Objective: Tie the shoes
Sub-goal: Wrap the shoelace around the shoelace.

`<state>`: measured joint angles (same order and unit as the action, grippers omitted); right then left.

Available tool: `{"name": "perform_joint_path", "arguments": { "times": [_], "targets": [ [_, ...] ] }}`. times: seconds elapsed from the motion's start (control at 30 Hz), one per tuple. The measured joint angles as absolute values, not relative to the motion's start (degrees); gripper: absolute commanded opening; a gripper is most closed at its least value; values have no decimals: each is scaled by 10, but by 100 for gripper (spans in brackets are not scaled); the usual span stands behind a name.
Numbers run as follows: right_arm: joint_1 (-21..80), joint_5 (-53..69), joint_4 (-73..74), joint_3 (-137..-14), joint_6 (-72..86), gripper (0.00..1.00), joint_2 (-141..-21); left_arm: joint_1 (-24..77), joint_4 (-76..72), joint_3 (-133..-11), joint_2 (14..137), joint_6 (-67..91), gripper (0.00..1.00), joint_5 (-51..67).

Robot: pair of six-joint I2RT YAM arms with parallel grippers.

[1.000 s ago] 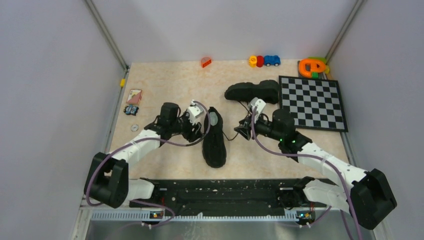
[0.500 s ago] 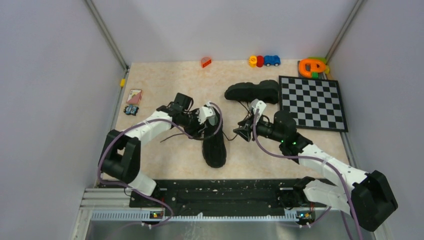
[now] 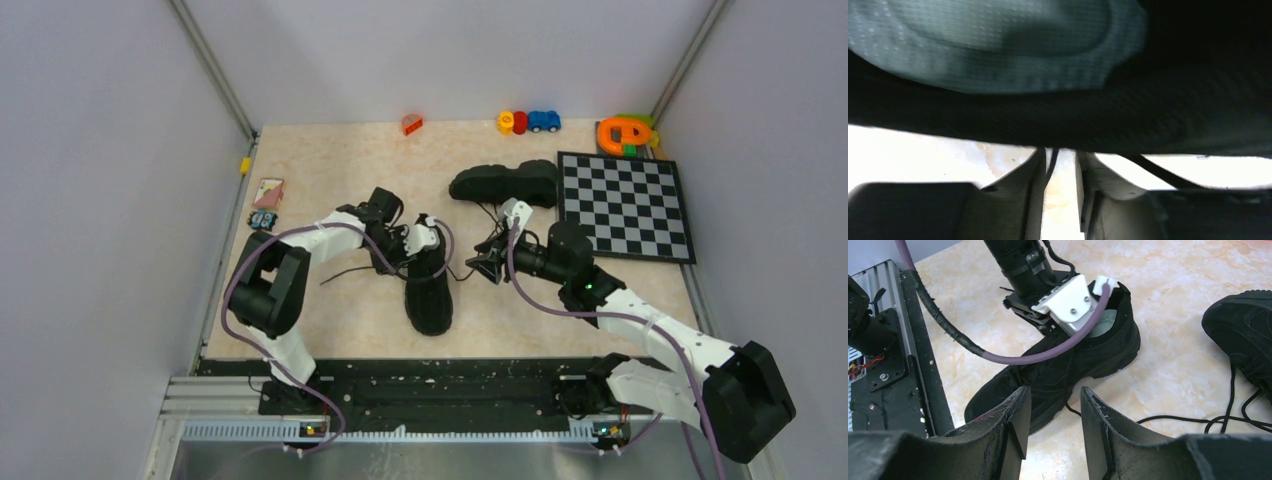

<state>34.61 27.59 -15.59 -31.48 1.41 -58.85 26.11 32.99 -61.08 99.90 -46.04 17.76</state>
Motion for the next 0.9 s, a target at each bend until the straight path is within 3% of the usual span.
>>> {"name": "perform_joint_path", "arguments": {
  "times": [0.07,0.1,0.43,0.57,0.7,0.9],
  "targets": [
    [346,276,-156,-315,15,43,-588,265,333,-626,1008,-459,3,163],
    [346,276,-156,-315,15,43,-588,267,335,-632,1015,-461,0,158],
    [346,260,-156,-315,17,42,-585,276,328,-615,990,-430,0,132],
    [346,245,-163,-314,32,43,-586,270,277,-543,870,-361,0,143],
    [347,224,-181,-307,55,56,-588,267,180,-477,726,-257,0,151],
    [347,219,-198,-307,63,55,-644,267,76,-385,599,-140,0,152]
  ]
}}
